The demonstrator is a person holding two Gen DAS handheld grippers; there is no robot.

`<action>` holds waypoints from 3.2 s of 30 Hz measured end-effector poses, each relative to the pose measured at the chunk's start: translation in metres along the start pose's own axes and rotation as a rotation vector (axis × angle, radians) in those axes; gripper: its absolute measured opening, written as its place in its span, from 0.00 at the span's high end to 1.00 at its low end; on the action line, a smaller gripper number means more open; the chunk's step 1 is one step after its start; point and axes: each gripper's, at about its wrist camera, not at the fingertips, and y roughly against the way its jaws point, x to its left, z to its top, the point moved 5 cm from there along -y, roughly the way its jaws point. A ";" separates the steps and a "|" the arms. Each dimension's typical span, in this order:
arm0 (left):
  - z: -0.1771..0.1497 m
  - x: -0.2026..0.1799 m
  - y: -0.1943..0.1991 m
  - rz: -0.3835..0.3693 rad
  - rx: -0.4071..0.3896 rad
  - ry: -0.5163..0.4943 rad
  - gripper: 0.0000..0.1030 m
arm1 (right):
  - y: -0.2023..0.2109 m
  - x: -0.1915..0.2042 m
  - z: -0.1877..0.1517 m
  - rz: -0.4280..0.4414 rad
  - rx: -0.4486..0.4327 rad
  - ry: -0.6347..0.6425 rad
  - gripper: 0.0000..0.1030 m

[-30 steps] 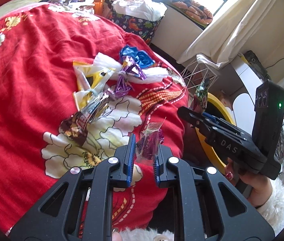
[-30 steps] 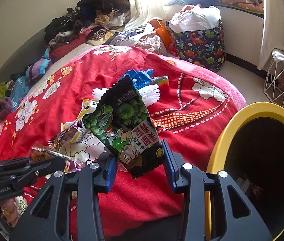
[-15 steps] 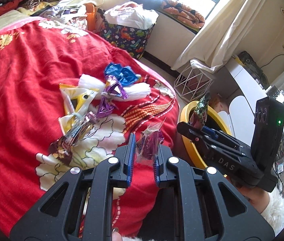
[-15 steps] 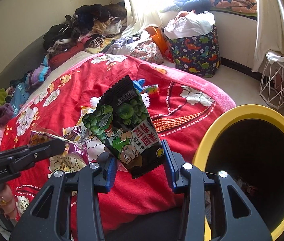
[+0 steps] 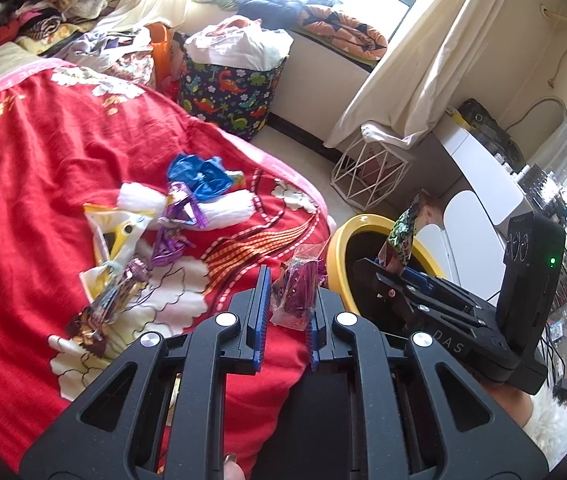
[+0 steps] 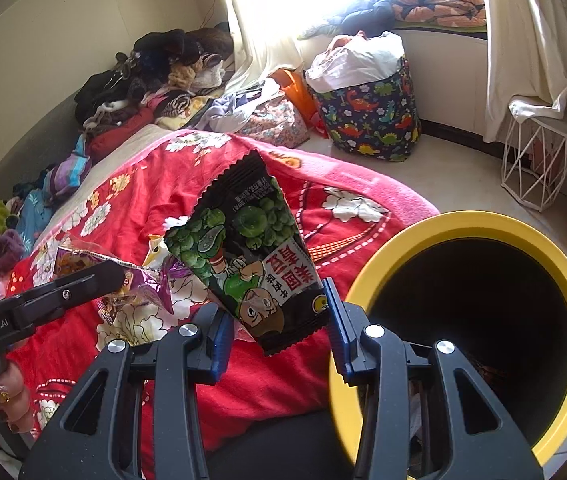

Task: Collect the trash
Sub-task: 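Lift the green snack bag and pink wrapper and carry them over the bin, then open both tools to drop the snack bag and wrapper into the bin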

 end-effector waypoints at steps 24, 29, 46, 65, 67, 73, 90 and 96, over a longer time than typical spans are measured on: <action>0.015 -0.050 -0.010 -0.050 -0.021 -0.070 0.90 | 0.034 -0.049 -0.001 -0.061 -0.063 -0.095 0.63; 0.015 -0.056 -0.011 -0.057 -0.021 -0.077 0.90 | 0.039 -0.056 -0.001 -0.071 -0.071 -0.111 0.63; 0.014 -0.076 -0.019 -0.085 -0.010 -0.113 0.90 | 0.048 -0.075 -0.002 -0.117 -0.088 -0.158 0.63; 0.005 -0.100 -0.037 -0.116 0.022 -0.151 0.90 | 0.056 -0.111 -0.010 -0.171 -0.096 -0.224 0.61; 0.003 -0.102 -0.040 -0.120 0.030 -0.156 0.90 | 0.057 -0.115 -0.010 -0.176 -0.097 -0.234 0.61; -0.003 -0.110 -0.049 -0.133 0.053 -0.170 0.90 | 0.059 -0.126 -0.013 -0.188 -0.096 -0.258 0.61; -0.018 -0.131 -0.095 -0.140 0.140 -0.209 0.90 | 0.065 -0.159 -0.029 -0.213 -0.083 -0.347 0.49; -0.018 -0.129 -0.095 -0.131 0.121 -0.191 0.43 | 0.070 -0.170 -0.033 -0.236 -0.097 -0.387 0.37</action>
